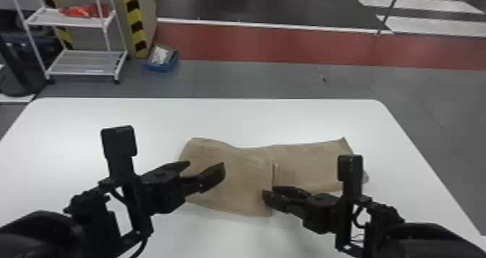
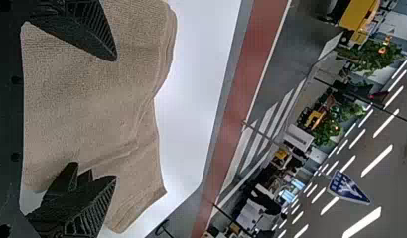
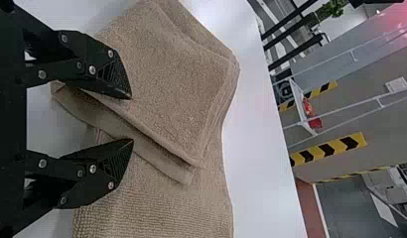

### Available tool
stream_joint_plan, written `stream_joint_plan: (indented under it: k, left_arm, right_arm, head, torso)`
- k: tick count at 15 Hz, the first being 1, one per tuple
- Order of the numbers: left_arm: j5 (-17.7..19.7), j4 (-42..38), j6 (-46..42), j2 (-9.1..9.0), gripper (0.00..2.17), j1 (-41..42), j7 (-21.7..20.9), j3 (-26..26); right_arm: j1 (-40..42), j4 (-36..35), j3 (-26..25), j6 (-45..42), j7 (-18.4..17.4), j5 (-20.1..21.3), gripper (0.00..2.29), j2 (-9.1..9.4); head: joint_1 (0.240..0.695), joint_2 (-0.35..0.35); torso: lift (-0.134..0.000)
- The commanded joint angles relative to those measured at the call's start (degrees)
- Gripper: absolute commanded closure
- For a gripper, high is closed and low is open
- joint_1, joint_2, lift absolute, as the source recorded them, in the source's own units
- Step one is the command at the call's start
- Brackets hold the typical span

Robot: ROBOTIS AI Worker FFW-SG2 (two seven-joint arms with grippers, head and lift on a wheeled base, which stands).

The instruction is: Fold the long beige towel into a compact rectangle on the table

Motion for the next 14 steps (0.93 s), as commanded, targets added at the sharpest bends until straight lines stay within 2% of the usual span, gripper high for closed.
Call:
stream_joint_plan:
  k: [1, 7, 14]
  left_arm:
    - [0.0, 0.0, 0.0, 0.00, 0.03, 0.1, 0.0, 0.0]
    - [0.0, 0.0, 0.0, -0.09, 0.03, 0.1, 0.0, -0.6]
    - [0.0, 0.0, 0.0, -0.09, 0.03, 0.1, 0.0, -0.6]
  right_arm:
    - [0.5, -0.6, -0.8, -0.1, -0.1, -0.5, 0.68, -0.01]
    - [0.7, -2.2, -2.1, 0.8, 0.0, -0.9, 0.68, -0.01]
    - [-2.2, -0.1, -0.6, 2.4, -0.7, 1.8, 0.68, -0.01]
  head:
    - [0.695, -0.117]
    - [0.695, -0.140]
    - [0.695, -0.140]
  torso:
    - [-0.124]
    - [-0.124]
    - [-0.124]
